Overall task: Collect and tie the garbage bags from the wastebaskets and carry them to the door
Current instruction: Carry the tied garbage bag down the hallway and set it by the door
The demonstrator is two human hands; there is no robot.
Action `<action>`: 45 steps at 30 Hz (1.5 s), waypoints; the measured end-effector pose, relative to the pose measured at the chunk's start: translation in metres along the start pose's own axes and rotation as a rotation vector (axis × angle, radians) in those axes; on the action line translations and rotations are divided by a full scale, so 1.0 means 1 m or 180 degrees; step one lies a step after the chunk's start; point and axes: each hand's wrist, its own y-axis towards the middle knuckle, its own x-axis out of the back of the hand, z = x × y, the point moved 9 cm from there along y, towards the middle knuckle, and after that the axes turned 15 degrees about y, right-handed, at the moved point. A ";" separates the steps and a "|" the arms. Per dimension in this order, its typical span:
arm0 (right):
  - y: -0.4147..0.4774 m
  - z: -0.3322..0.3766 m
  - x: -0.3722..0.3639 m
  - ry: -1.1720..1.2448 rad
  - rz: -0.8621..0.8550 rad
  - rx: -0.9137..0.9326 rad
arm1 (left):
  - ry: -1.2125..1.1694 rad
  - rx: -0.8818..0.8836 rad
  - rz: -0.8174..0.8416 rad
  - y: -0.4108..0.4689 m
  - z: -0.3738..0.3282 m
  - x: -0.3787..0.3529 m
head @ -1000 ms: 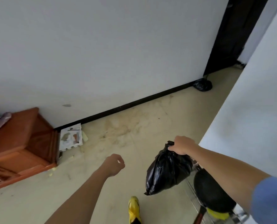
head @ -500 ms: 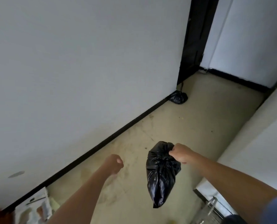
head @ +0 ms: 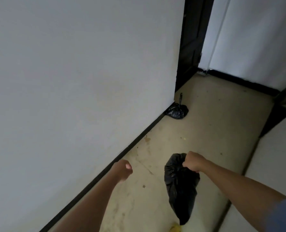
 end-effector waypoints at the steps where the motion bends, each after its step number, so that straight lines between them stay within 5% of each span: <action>1: 0.017 0.006 0.019 -0.0078 -0.0036 -0.0004 | -0.0022 -0.0039 0.0025 0.017 -0.012 0.012; 13: 0.244 0.075 0.193 -0.0390 -0.0507 -0.0134 | 0.0197 -0.0558 0.0308 0.312 -0.148 0.127; 25: 0.449 0.119 0.326 -0.0280 -0.0497 -0.0009 | 0.0406 -0.0690 0.0625 0.508 -0.306 0.215; 37: 0.728 0.096 0.282 -0.0710 0.0498 0.0258 | -0.0010 0.0121 0.0955 0.710 -0.347 0.117; 45: 0.881 0.068 0.206 -0.0280 0.0166 0.0682 | 0.0095 0.0209 0.1269 0.837 -0.323 -0.016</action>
